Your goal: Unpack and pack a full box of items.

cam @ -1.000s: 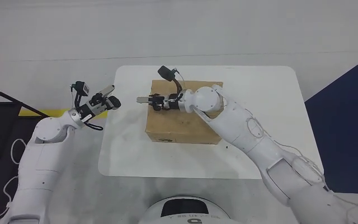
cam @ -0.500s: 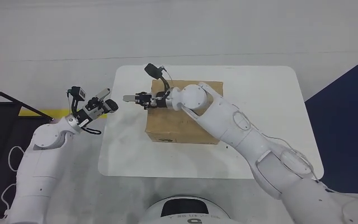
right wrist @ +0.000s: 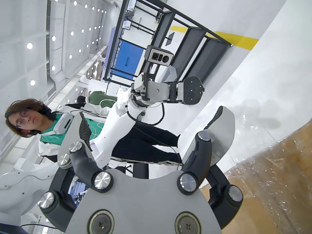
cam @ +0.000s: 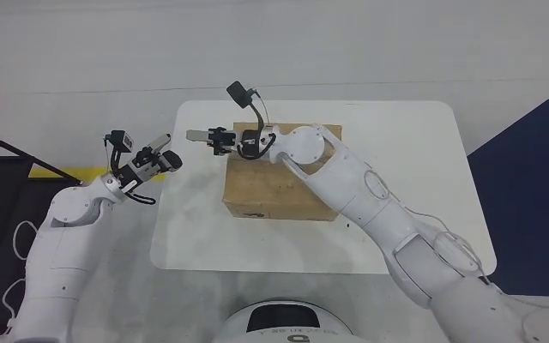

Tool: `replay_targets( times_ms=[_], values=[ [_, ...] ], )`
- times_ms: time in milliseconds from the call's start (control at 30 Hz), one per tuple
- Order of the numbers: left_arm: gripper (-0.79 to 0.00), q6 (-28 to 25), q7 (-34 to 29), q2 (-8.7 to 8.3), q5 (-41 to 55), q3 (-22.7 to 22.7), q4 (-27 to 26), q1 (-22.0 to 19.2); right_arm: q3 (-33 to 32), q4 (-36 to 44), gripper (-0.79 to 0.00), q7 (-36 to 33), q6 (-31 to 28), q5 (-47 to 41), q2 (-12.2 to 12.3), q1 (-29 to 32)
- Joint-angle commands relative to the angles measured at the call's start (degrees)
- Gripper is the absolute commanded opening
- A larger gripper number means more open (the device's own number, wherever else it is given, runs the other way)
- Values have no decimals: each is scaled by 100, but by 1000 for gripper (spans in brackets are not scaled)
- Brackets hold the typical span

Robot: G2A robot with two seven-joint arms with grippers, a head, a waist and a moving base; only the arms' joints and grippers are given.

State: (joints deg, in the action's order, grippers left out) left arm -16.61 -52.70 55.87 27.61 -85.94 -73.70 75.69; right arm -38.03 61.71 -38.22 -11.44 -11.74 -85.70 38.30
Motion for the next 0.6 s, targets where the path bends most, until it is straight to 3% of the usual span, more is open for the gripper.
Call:
replay_targets(
  times_ms=[0,267,567],
  values=[
    [0,32,-28,0,-51,18,16,-42,0,0,0,0,0,0,0,0],
    [0,120,-97,13,-127,107,78,-216,-31,-235,0,-45,491,-44,-20,189],
    [0,177,-196,16,-199,156,176,-312,-193,-393,0,-142,264,-379,-93,248]
  ],
)
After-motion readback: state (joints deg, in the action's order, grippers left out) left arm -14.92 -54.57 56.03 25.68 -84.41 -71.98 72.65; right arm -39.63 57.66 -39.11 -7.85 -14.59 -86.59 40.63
